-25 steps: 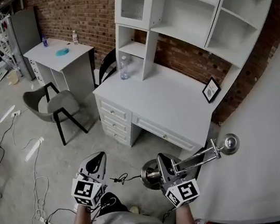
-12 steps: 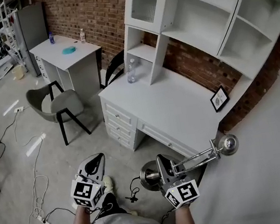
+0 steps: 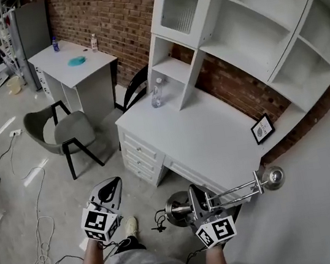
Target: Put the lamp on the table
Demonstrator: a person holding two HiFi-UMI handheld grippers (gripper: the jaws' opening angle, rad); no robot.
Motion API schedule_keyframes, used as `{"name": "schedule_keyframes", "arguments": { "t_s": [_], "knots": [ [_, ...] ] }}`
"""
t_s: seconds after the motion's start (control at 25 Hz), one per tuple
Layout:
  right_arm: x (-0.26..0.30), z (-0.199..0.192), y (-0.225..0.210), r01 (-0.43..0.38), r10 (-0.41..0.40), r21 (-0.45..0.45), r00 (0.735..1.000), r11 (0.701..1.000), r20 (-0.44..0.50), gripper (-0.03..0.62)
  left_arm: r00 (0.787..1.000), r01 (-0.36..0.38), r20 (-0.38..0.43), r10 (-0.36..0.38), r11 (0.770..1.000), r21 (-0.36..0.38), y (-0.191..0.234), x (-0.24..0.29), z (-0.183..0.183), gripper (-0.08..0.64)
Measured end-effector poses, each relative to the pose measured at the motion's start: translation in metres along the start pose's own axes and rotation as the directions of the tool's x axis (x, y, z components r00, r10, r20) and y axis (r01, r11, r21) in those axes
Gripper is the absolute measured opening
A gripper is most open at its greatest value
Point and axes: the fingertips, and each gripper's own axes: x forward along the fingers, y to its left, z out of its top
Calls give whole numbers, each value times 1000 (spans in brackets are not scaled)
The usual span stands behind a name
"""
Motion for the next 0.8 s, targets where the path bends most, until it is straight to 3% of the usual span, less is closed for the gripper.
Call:
{"name": "schedule_keyframes", "arguments": {
  "t_s": [0.24,0.8],
  "knots": [
    [57,11,-18,54,-55,7,998,998,16,18,999,38,-15,-38,999,1,46,49,9,2],
    [206,28,-29,80,-79,-13,995,997,55,18,994,105,0,-105,994,18,155,131,25,0]
  ]
}}
